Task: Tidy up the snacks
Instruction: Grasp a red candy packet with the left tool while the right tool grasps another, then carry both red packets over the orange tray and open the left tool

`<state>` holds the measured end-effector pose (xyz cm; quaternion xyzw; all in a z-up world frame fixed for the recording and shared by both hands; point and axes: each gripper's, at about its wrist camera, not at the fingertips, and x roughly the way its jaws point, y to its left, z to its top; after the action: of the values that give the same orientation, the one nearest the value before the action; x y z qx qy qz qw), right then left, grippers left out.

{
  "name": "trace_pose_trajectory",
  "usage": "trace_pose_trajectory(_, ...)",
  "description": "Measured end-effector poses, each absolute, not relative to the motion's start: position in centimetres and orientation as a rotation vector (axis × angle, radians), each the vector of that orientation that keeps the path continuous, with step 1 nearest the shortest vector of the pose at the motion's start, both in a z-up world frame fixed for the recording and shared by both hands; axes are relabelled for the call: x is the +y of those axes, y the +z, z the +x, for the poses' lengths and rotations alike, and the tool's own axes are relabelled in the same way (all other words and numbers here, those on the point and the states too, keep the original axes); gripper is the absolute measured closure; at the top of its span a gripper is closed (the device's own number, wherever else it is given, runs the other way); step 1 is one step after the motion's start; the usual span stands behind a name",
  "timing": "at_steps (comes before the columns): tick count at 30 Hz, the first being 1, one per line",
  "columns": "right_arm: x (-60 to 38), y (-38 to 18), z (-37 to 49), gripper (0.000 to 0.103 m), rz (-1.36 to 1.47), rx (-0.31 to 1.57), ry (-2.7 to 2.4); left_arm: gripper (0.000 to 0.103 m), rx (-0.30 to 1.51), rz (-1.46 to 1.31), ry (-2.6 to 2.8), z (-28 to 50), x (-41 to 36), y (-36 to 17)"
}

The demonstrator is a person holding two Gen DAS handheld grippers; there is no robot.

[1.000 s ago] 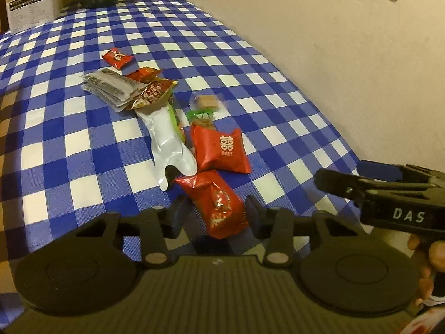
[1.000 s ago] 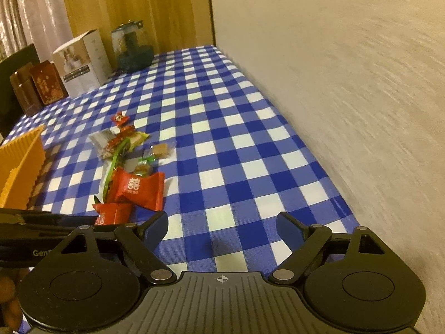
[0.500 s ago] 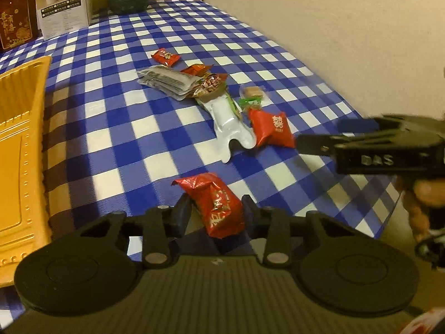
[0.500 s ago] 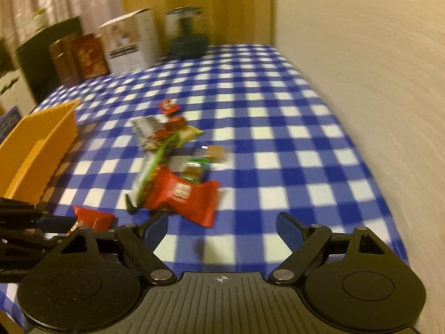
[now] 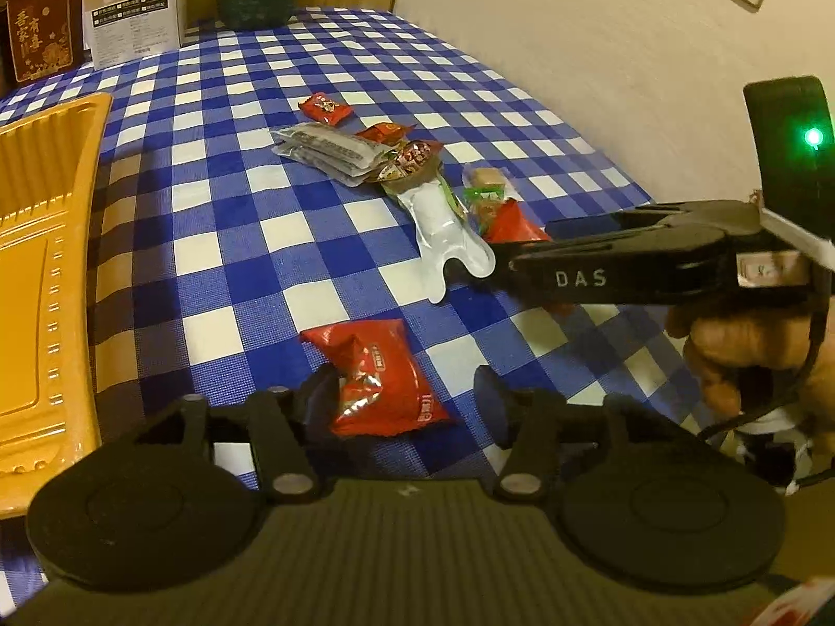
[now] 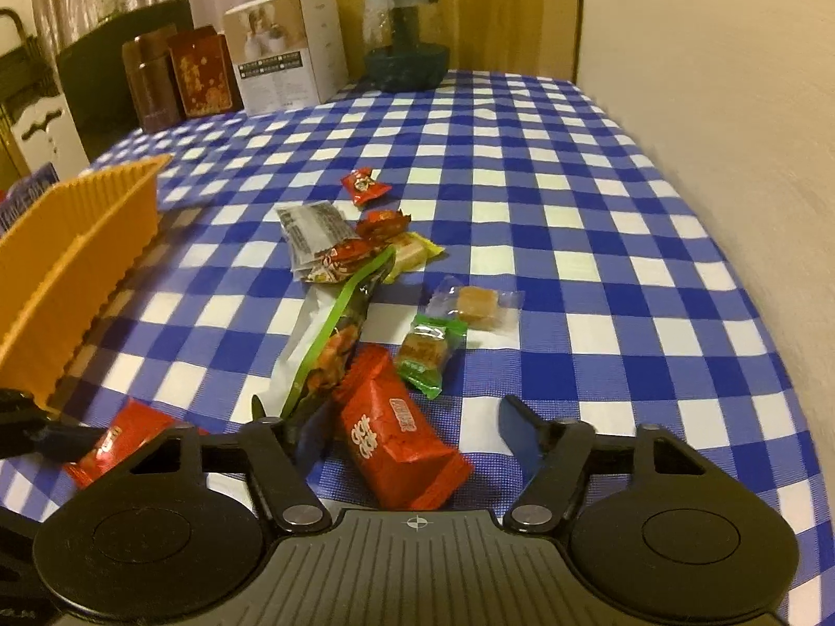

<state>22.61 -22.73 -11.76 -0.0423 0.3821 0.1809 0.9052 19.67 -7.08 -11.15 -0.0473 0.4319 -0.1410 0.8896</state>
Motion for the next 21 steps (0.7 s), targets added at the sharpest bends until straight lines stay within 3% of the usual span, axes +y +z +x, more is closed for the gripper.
trace_pose_trajectory(3,-22.6,-11.7,22.1,0.054,-0.099,0.798,0.370,0.046,0.891,-0.103,-0.287,19.7,-7.0,-11.0)
trace_pose_trajectory(6,-22.9,-11.6,21.5,0.055,-0.106,0.806,0.371,0.041,0.881,-0.104,-0.277,19.8,-6.7,-10.9)
trace_pose_trajectory(10,-23.0,-11.7,20.7,0.056,-0.117,0.805,0.364,0.041,0.879,-0.100,-0.261,20.3,-6.6,-11.0)
trace_pose_trajectory(12,-23.1,-11.6,20.4,0.068,-0.122,0.802,0.353,0.042,0.880,-0.081,-0.256,20.5,-6.7,-11.1)
trace_pose_trajectory(13,-23.2,-11.6,20.4,0.069,-0.113,0.806,0.352,0.043,0.878,-0.070,-0.254,20.5,-6.9,-11.1)
trace_pose_trajectory(18,-23.4,-11.5,20.1,0.071,-0.088,0.813,0.330,0.069,0.888,-0.009,-0.245,20.6,-7.5,-11.3)
trace_pose_trajectory(21,-23.6,-11.4,19.8,0.072,-0.067,0.821,0.316,0.073,0.890,0.003,-0.251,20.4,-7.4,-11.3)
